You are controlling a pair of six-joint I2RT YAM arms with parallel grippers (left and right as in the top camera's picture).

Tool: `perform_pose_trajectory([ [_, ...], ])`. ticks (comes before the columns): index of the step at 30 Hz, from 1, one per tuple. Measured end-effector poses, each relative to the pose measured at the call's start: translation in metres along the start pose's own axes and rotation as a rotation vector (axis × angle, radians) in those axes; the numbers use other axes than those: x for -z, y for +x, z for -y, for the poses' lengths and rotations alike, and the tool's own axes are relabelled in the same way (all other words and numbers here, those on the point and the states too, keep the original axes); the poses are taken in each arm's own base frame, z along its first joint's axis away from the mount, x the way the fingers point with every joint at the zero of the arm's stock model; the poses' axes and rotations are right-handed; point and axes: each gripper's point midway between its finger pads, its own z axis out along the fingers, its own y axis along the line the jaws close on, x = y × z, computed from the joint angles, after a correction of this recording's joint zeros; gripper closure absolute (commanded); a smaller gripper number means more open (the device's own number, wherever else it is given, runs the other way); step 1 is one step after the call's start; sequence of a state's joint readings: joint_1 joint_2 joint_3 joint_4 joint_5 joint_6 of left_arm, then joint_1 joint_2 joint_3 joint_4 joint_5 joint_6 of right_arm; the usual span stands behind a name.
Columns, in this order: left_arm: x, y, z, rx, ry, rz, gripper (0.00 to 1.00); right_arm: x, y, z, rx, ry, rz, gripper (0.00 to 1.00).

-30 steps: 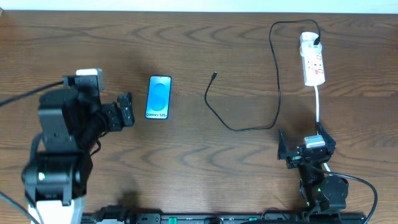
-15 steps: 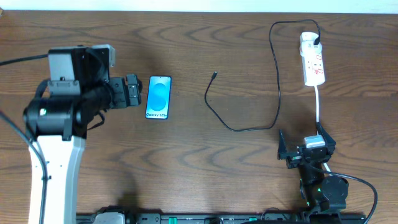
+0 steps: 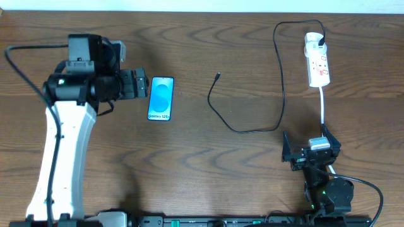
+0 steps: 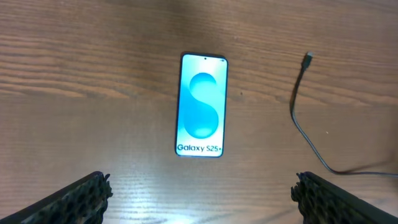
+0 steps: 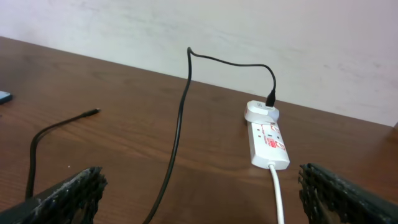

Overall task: Plug charger to phone and switch on socket
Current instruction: 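Move the left gripper forward over the Galaxy S25 phone, then lower the left gripper and close it on the phone's bottom edge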

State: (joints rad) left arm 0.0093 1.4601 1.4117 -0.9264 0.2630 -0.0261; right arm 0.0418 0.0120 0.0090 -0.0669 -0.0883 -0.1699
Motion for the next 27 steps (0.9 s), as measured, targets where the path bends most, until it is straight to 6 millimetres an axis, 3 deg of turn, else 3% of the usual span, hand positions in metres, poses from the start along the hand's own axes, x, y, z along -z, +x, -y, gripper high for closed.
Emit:
perform_pose_trajectory([
  [8,-0.054,0.005,-0.011,-0.011,-0.008,-0.113,0.03,0.0,0.0,0.0,0.0,0.0,0.0,0.01],
  [15,-0.104,0.023,-0.012,-0.051,-0.008,-0.237,0.03,0.0,0.0,0.0,0.0,0.0,0.0,0.01],
  [27,-0.143,0.031,-0.005,-0.164,-0.098,-0.272,0.03,0.0,0.0,0.0,0.0,0.0,0.0,0.01],
])
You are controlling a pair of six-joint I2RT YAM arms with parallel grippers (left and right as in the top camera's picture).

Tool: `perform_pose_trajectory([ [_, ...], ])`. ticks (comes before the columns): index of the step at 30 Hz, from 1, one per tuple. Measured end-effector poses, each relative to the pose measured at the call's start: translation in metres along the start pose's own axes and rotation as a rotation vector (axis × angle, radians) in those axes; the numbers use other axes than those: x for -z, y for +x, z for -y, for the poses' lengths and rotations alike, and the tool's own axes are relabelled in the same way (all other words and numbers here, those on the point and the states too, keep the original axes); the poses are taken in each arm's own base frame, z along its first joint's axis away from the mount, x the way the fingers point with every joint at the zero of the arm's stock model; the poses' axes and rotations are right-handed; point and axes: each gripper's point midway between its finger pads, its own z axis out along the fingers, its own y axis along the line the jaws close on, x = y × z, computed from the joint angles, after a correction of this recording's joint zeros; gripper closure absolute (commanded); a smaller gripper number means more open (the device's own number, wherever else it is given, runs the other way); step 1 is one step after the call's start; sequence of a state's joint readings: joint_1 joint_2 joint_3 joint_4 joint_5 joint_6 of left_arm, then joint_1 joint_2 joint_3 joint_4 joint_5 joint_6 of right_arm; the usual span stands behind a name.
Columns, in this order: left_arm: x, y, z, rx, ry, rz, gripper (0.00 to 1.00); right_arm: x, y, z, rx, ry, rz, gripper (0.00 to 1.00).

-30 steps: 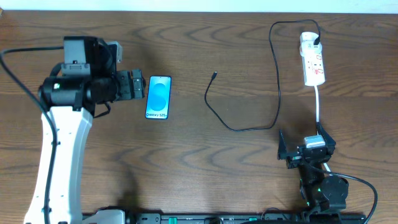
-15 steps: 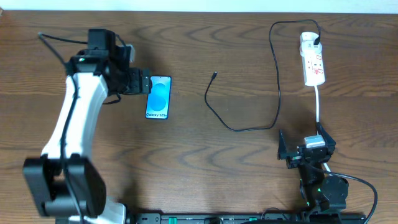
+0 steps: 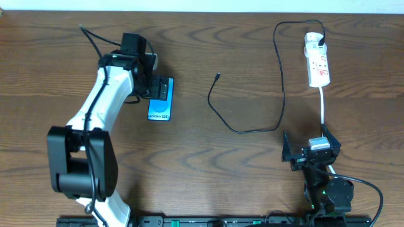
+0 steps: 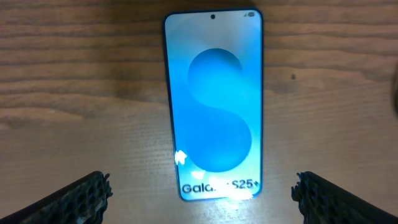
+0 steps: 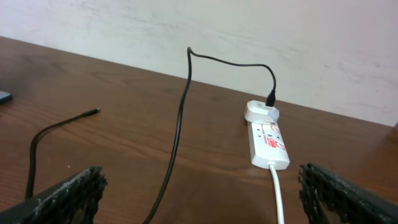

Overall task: Plug charger to phone and switch on socket
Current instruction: 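Lower the left gripper and close it on the phone's bottom edge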

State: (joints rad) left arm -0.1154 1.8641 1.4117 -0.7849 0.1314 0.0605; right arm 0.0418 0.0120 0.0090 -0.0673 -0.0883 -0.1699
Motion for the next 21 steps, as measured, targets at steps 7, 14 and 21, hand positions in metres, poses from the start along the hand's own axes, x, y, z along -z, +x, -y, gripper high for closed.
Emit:
perform_pose_trajectory([
  [7,-0.026,0.0,-0.004,0.007,-0.02,-0.03,0.03,0.0,0.0,0.0,0.0,0.0,0.0,0.01],
  [14,-0.032,0.0,-0.005,0.007,-0.025,-0.033,0.03,0.0,0.0,0.0,0.0,0.0,0.0,0.01],
  [21,-0.032,-0.001,-0.003,0.002,-0.023,-0.03,0.03,0.0,0.0,0.0,0.0,0.0,0.0,0.01],
])
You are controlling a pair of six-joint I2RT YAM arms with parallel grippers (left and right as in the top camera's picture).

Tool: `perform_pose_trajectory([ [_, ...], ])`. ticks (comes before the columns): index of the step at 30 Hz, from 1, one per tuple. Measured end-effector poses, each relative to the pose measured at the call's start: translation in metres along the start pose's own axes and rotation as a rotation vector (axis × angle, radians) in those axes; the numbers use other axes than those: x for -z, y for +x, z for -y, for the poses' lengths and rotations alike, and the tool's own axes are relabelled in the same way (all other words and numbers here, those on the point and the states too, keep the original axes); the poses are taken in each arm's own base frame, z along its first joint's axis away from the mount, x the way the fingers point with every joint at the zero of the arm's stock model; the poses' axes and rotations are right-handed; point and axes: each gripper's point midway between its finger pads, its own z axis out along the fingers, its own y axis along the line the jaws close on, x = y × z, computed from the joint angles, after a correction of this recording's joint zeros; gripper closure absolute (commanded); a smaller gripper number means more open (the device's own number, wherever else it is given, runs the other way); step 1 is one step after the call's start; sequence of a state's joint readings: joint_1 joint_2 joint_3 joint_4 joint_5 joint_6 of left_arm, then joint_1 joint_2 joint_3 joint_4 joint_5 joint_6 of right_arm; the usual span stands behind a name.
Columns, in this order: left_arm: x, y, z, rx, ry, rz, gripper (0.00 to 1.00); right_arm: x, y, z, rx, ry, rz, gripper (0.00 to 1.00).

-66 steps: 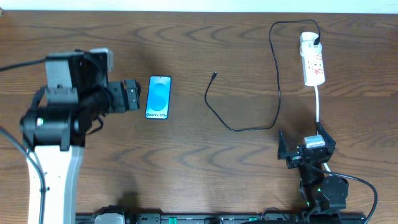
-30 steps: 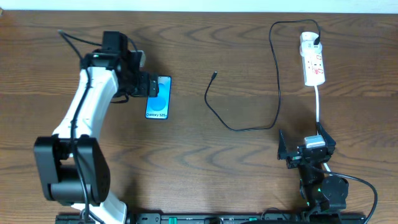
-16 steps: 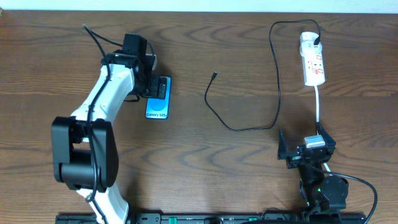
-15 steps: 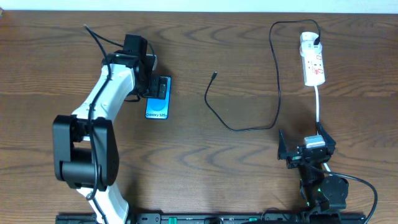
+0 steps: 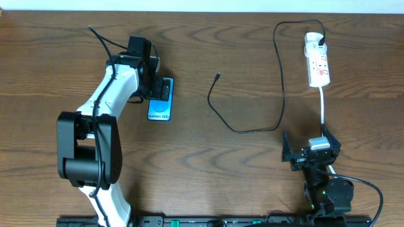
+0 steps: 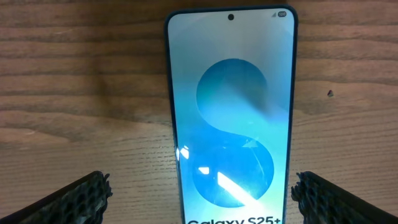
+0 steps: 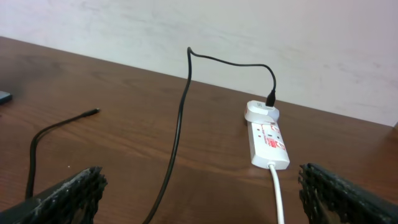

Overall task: Plug charger to phone and switch on socket
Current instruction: 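Lower the left gripper and close it on the phone's bottom edge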

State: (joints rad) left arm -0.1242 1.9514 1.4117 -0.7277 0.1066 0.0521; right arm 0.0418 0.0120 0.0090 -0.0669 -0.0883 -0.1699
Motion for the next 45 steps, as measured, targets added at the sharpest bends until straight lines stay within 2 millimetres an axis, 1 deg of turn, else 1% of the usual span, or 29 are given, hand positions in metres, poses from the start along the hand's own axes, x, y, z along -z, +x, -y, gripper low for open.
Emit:
perform_pose_trajectory([
  [11,0.0,-0.003,0.011,-0.014,0.009,0.011,0.03,0.0,0.0,0.0,0.0,0.0,0.0,0.01],
  [16,0.0,-0.007,0.012,0.006,0.011,0.028,0.03,0.0,0.0,0.0,0.0,0.0,0.0,0.01],
  [32,-0.001,-0.008,0.013,0.018,0.012,0.034,0.03,0.0,0.0,0.0,0.0,0.0,0.0,0.01],
  [41,-0.021,-0.004,0.02,0.0,0.014,-0.001,0.03,0.0,0.0,0.0,0.0,0.0,0.0,0.01],
  [45,-0.024,-0.003,0.022,-0.004,0.015,-0.003,0.03,0.0,0.0,0.0,0.0,0.0,0.0,0.01],
])
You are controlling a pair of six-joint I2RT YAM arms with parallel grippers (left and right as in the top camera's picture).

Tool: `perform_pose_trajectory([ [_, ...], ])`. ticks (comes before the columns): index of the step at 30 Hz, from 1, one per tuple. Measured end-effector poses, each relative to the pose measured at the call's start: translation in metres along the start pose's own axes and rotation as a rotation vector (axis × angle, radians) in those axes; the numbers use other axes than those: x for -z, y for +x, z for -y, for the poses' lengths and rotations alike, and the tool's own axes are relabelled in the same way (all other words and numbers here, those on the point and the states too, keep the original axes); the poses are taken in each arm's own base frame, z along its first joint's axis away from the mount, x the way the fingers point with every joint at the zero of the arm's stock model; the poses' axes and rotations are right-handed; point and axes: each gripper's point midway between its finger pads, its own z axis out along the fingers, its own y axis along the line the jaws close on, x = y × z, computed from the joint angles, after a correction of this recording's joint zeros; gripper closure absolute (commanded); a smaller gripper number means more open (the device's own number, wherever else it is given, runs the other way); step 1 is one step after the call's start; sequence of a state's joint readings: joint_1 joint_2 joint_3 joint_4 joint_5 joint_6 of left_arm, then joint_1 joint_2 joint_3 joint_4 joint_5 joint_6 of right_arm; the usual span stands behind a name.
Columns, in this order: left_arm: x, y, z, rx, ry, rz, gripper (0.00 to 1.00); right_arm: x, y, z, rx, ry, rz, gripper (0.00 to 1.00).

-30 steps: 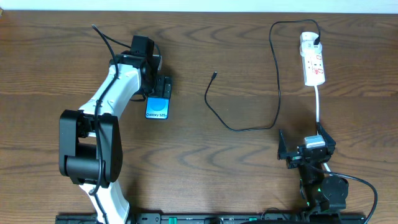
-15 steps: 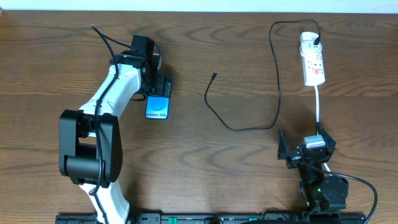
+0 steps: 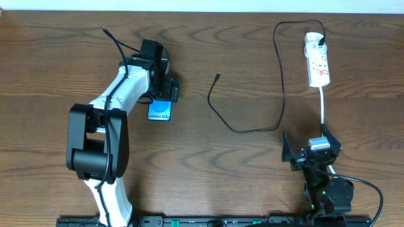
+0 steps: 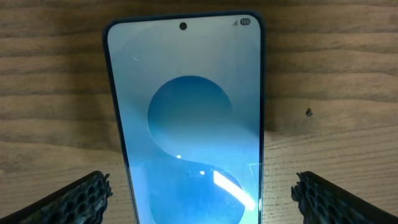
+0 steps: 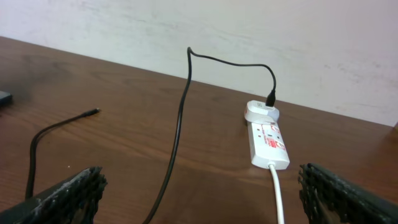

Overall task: Plug charger to phone and switch on socket
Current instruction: 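Lower the left gripper and close it on the phone's bottom edge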

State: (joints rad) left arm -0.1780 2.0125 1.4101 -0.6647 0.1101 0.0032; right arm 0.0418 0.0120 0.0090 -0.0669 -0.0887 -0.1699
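Note:
The phone (image 4: 186, 124), its blue screen lit, lies flat on the wooden table (image 3: 208, 170). In the overhead view only its lower end (image 3: 160, 113) shows below my left gripper (image 3: 165, 89). That left gripper (image 4: 200, 190) is open and hangs low over the phone, one finger on each long side. The black charger cable (image 3: 246, 129) has its free plug end (image 3: 218, 75) right of the phone. Its other end goes into the white socket strip (image 3: 317, 66). My right gripper (image 3: 311, 151) is open, near the front edge, facing the strip (image 5: 268, 140).
A white lead (image 3: 323, 107) runs from the socket strip toward the right arm's base. The cable's loop (image 5: 177, 137) lies between the right gripper (image 5: 202, 190) and the phone. A pale wall (image 5: 249, 31) rises behind the table's far edge.
My left gripper has come closer to the phone, which now fills more of the left wrist view and sits further left in it. The phone, cable and right arm have not moved.
First my open left gripper was to the left of the phone. Then it stood over the phone's top end, and closer at the following moment. Now it is closer still, with its fingers either side of the phone. The right arm stayed still throughout.

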Motion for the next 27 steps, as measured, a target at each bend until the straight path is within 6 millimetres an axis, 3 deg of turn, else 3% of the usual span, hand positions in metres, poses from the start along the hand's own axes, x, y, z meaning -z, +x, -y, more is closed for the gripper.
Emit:
perform_pose_trajectory([
  [9,-0.006,-0.004,0.0,-0.001,0.0,0.013,0.03,0.0,0.0,0.0,0.0,0.0,0.0,0.01],
  [16,-0.022,0.003,-0.002,0.001,-0.006,-0.027,0.03,0.0,0.0,0.0,0.0,0.0,0.0,0.01],
  [27,-0.022,0.0,-0.002,0.002,-0.006,-0.015,0.03,0.0,0.0,0.0,0.0,0.0,0.0,0.01],
])
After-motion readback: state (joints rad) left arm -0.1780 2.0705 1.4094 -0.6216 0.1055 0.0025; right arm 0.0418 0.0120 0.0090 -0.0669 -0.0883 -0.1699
